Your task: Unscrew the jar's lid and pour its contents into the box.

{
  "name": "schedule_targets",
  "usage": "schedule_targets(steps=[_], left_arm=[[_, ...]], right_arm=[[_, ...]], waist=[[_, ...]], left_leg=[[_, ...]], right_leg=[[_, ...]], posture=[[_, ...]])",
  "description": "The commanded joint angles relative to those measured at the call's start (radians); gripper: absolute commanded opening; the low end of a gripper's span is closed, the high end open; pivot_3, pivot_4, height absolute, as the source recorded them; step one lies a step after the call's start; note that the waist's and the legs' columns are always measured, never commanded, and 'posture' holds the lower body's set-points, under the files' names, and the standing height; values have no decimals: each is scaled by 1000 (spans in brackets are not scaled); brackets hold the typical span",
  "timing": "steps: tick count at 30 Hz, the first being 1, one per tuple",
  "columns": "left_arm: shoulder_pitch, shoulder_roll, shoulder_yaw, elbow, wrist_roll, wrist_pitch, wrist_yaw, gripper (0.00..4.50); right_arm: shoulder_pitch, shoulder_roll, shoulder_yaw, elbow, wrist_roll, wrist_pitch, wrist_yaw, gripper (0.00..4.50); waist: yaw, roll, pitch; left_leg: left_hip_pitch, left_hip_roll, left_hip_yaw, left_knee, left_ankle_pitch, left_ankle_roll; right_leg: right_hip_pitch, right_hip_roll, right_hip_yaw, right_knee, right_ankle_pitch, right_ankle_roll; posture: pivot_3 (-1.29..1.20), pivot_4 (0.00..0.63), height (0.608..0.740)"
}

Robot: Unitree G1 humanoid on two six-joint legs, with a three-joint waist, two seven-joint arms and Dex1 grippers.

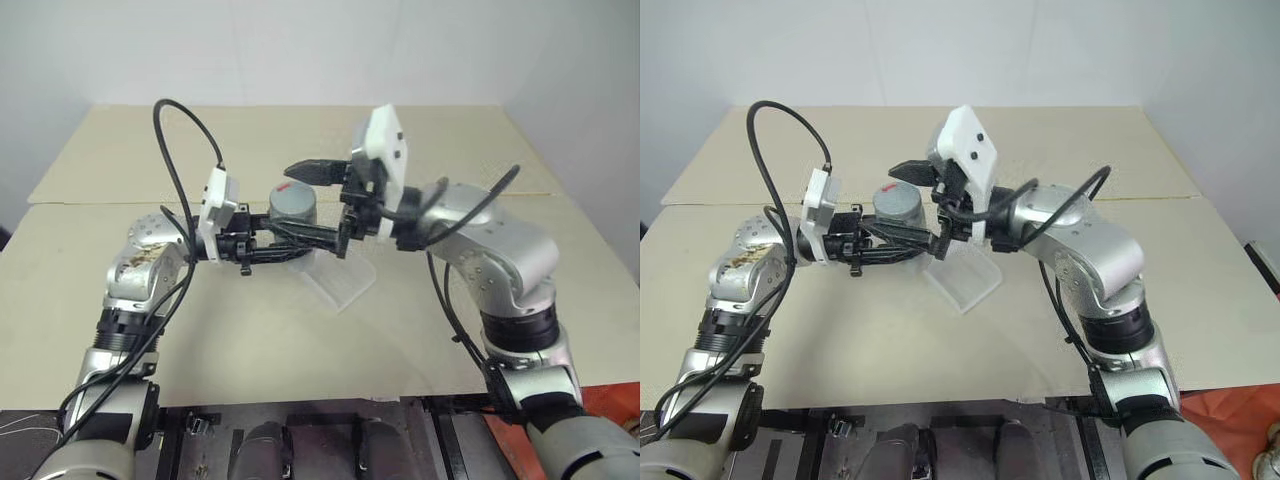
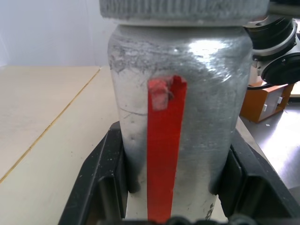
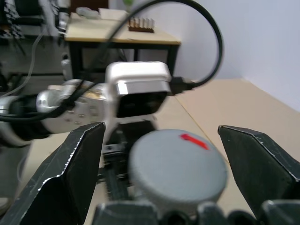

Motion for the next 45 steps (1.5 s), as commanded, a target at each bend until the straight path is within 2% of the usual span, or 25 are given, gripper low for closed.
schedule_targets(steps=[1,18,21,24,25,29,32,38,40,45], left_arm=[[-11,9,11,-43,-15,1,0,2050],[3,18,15,-53,-16,-4,4,2050],[8,19,15,-56,-15,-5,6,2050],[8,21,13,-54,-13,-7,7,2050],[7,21,13,-53,-12,-8,7,2050],[6,23,13,-47,-8,-12,6,2050],[11,27,9,-38,-2,-19,-2,2050],[22,38,-4,-37,-31,-8,-93,2050],[21,35,-8,-39,-30,-11,-109,2050],[21,19,3,-37,-9,-19,-65,2050]], right_arm=[[-35,9,-9,11,-31,-37,-7,4463],[-23,-11,-33,8,-17,-25,53,4463],[-24,-17,-33,1,-9,-18,66,3884],[-23,-19,-36,-2,-3,-13,76,2844],[-24,-20,-36,-2,-4,-12,78,2748],[-42,-11,-64,3,29,12,76,2747],[-85,11,-134,26,137,86,67,2747],[-91,-60,-149,13,195,12,261,2747],[-99,-71,-137,30,181,-14,294,2747],[-101,-87,-171,87,107,-78,241,2747]], waist=[[0,0,0],[-3,0,0],[-3,0,0],[-3,0,0],[-3,0,0],[-3,0,0],[-3,0,0],[-1,0,0],[-2,0,0],[-3,0,0]], left_leg=[[0,0,0,0,1,-1],[0,0,0,0,1,-2],[0,0,0,0,1,-2],[0,0,0,0,1,-2],[0,0,0,0,1,-2],[0,0,0,0,1,-2],[0,0,0,0,1,-2],[0,0,0,0,-1,2],[0,0,0,0,-2,3],[0,0,0,0,-1,3]], right_leg=[[0,0,0,0,0,0],[0,0,0,0,0,0],[0,0,0,0,0,0],[0,0,0,0,0,0],[0,0,0,0,0,0],[0,0,0,0,0,0],[0,0,0,0,0,0],[0,0,0,-1,0,0],[0,0,0,-1,0,0],[0,0,0,0,0,0]], posture=[[0,150,740],[0,150,740],[0,150,740],[0,150,740],[0,150,740],[0,150,740],[0,150,740],[0,150,740],[0,150,740],[0,150,740]])
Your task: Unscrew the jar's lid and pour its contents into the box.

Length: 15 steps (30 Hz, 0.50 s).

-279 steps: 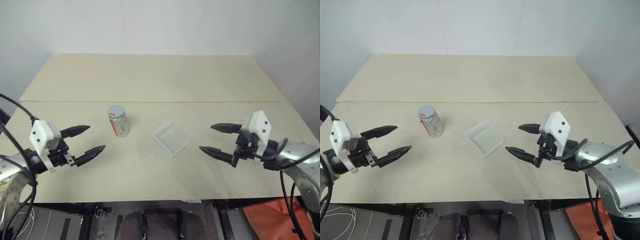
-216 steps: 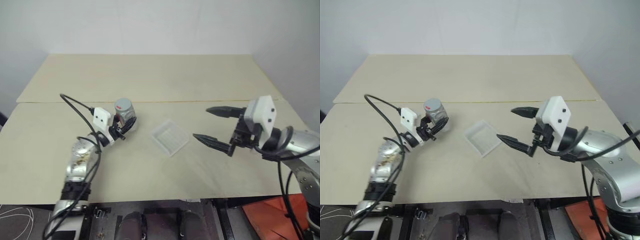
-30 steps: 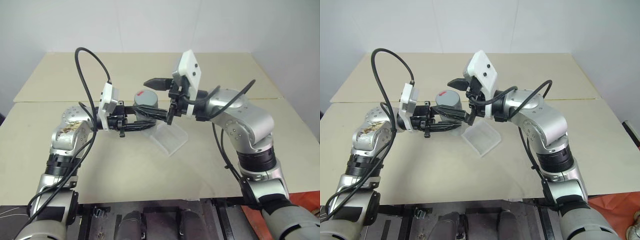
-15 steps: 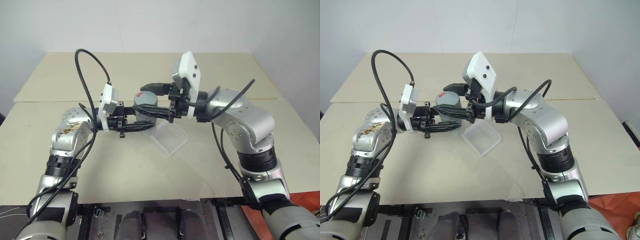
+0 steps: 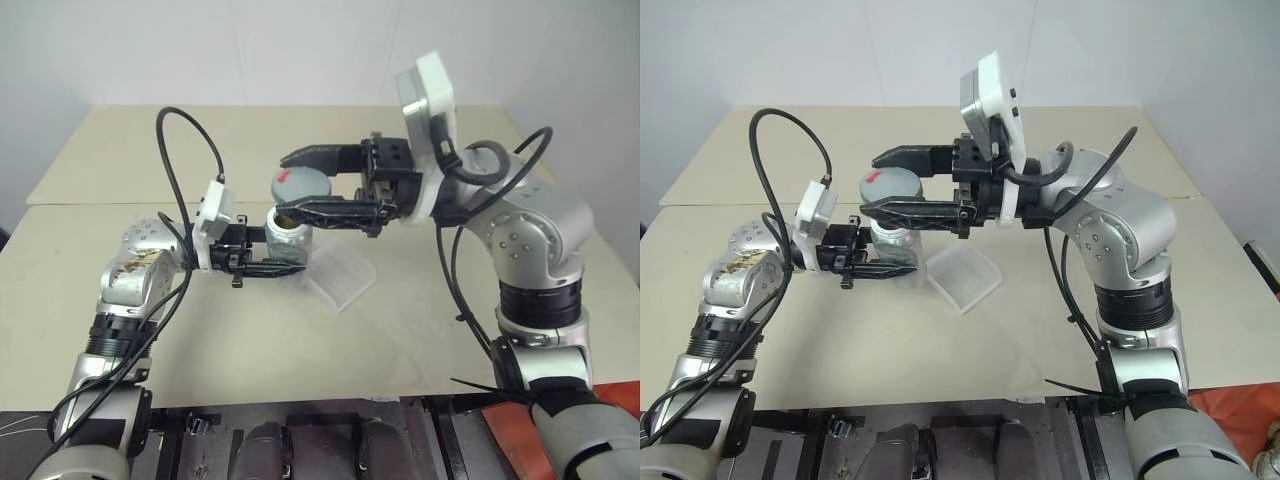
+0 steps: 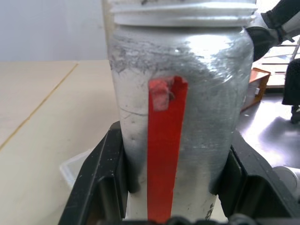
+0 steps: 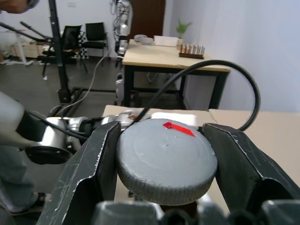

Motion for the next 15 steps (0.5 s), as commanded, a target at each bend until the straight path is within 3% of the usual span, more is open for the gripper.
schedule_targets(steps=[1,9,15], left_arm=[[-12,1,20,-18,-5,-15,29,2050],[-32,18,62,9,7,-25,104,2050],[-28,6,66,20,20,-50,163,2050]], right_arm=[[-1,-39,-59,6,-54,-70,-46,2747],[335,-173,-186,-3,-245,-165,-242,2747],[645,-119,-171,3,-391,-179,-447,2747]], waist=[[0,0,0],[14,0,0],[10,0,0]], left_leg=[[0,0,0,0,0,0],[-1,-1,1,0,1,-2],[-1,-1,1,0,3,-6]], right_leg=[[0,0,0,0,0,0],[0,-1,0,-2,0,0],[0,-1,0,-2,0,0]], posture=[[0,150,740],[0,150,740],[0,150,740]])
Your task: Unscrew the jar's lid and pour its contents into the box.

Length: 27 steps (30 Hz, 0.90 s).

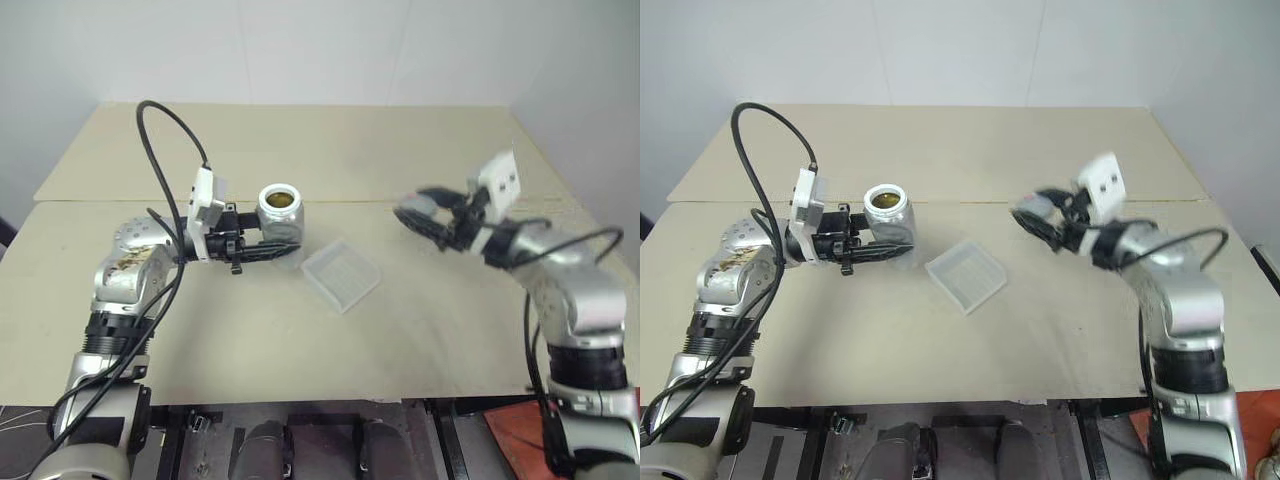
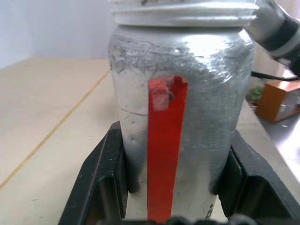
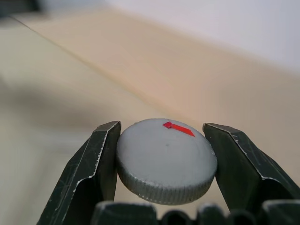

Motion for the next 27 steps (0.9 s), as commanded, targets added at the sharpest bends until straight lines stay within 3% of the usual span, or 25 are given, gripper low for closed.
schedule_targets(steps=[1,6,8,12,16,18,23,27], left_arm=[[-17,-12,21,-8,10,-37,41,2050],[-15,-32,12,-10,42,-74,93,2050],[-17,-40,8,-6,65,-102,120,2050],[-44,-75,-34,97,276,-409,264,2050],[-213,-9,-191,389,859,-1025,784,2050],[-325,40,-309,476,1149,-1158,1096,2050],[-569,95,-689,564,1785,-1115,1804,2050],[-663,44,-884,647,1998,-1008,2058,2050]], right_arm=[[90,44,20,-12,-77,-39,-100,2747],[143,78,74,-4,-126,10,-143,4341],[145,64,81,-28,-131,39,-140,4464],[91,-9,24,-159,-48,185,-91,4464],[-23,-92,-49,-291,185,419,24,4464],[-79,-136,-47,-316,280,504,83,4464],[-183,-208,-3,-318,370,582,147,4464],[-235,-237,9,-299,389,588,162,4464]], waist=[[-7,0,0],[-18,0,0],[-16,0,0],[-11,0,0],[4,-1,0],[9,0,0],[19,0,0],[19,0,0]], left_leg=[[1,0,0,0,0,0],[3,0,0,0,-2,3],[4,0,-1,0,-3,5],[4,0,-1,0,-3,5],[4,-1,-2,0,-4,7],[4,0,-2,-1,-4,7],[-1,-2,-1,-2,-6,11],[-5,-3,2,1,-7,12]], right_leg=[[0,0,1,0,0,0],[1,0,3,-1,0,0],[1,1,3,-1,0,0],[1,0,3,-1,0,0],[2,0,1,-3,1,-1],[2,0,1,-4,1,-2],[2,-2,-2,-9,3,2],[1,-3,-3,-10,5,5]], posture=[[0,150,740],[0,150,740],[0,150,740],[0,150,740],[0,150,740],[0,150,740],[0,150,740],[0,150,740]])
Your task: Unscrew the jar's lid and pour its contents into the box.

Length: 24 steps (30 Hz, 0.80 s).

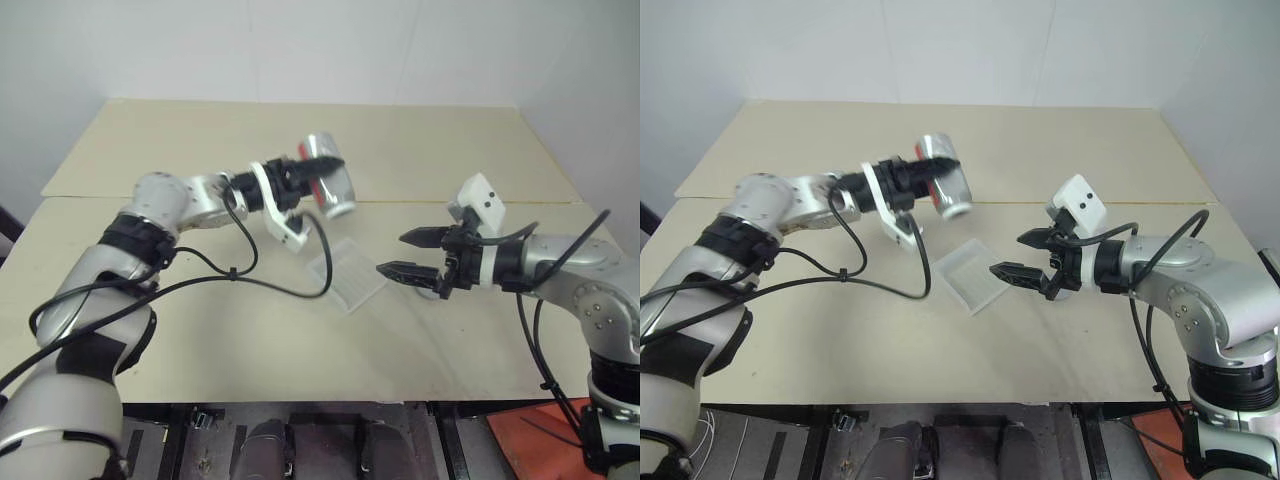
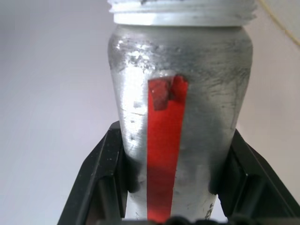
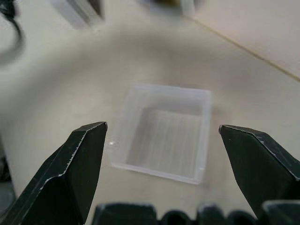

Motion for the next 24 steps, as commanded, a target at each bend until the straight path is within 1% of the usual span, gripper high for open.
schedule_targets(steps=[1,3,5,7,12,16,17,19,20,21,22,24], left_arm=[[-76,-49,-128,53,158,100,175,2050],[-92,-85,-160,67,183,150,221,2050],[-90,-111,-162,57,169,175,213,2050],[-88,-120,-164,48,152,176,180,2050],[-76,-104,-172,32,139,176,168,2050],[-75,-90,-152,43,98,162,142,2050],[-69,-84,-139,49,68,143,131,2050],[-40,-69,-86,70,-44,75,71,2050],[-21,-64,-48,90,-125,27,27,2050],[13,-64,12,118,-251,-19,-64,2050],[37,-64,55,133,-340,-47,-133,2050],[110,-57,159,154,-567,-99,-315,2050]], right_arm=[[-52,-33,-19,1,31,11,16,4464],[-66,-34,-24,4,44,18,16,4464],[-64,-35,-29,-6,54,15,9,4464],[-62,-34,-40,-12,66,20,-8,4464],[-49,-42,-82,-33,119,28,-16,4464],[-34,-53,-86,-35,133,21,-25,4464],[-32,-54,-85,-35,135,17,-28,4464],[-25,-55,-87,-36,139,12,-33,4464],[-22,-52,-88,-37,139,9,-36,4464],[-21,-49,-89,-37,138,6,-41,4464],[-19,-47,-89,-39,138,5,-44,4464],[-8,-40,-95,-48,135,-11,-50,4464]], waist=[[1,0,0],[2,0,0],[3,0,0],[2,0,0],[-4,0,0],[-5,0,0],[-5,0,0],[-6,0,0],[-6,0,0],[-6,0,0],[-7,0,0],[-10,0,0]], left_leg=[[-1,0,1,0,0,0],[-4,0,2,1,1,-2],[-6,0,2,1,4,-6],[-6,1,2,1,4,-6],[-6,1,2,1,4,-6],[-6,1,1,2,4,-6],[-6,1,1,2,4,-6],[-6,1,1,2,4,-6],[-6,1,1,2,4,-6],[-6,2,0,2,4,-6],[-6,2,0,2,4,-6],[-5,2,0,3,4,-6]], right_leg=[[-1,0,0,0,0,0],[-3,0,-3,0,0,0],[-4,0,-3,0,0,0],[-4,0,-3,-1,0,1],[-5,-1,-3,-1,0,1],[-4,-1,-3,0,0,1],[-4,-1,-3,0,0,1],[-4,-2,-3,1,0,1],[-4,-2,-3,1,0,1],[-4,-2,-3,1,0,1],[-4,-2,-3,1,0,1],[-5,-3,-3,1,0,1]], posture=[[0,150,740],[0,150,740],[0,150,740],[0,150,740],[0,150,740],[0,150,740],[0,150,740],[0,150,740],[0,150,740],[0,150,740],[0,150,740],[0,150,740]])
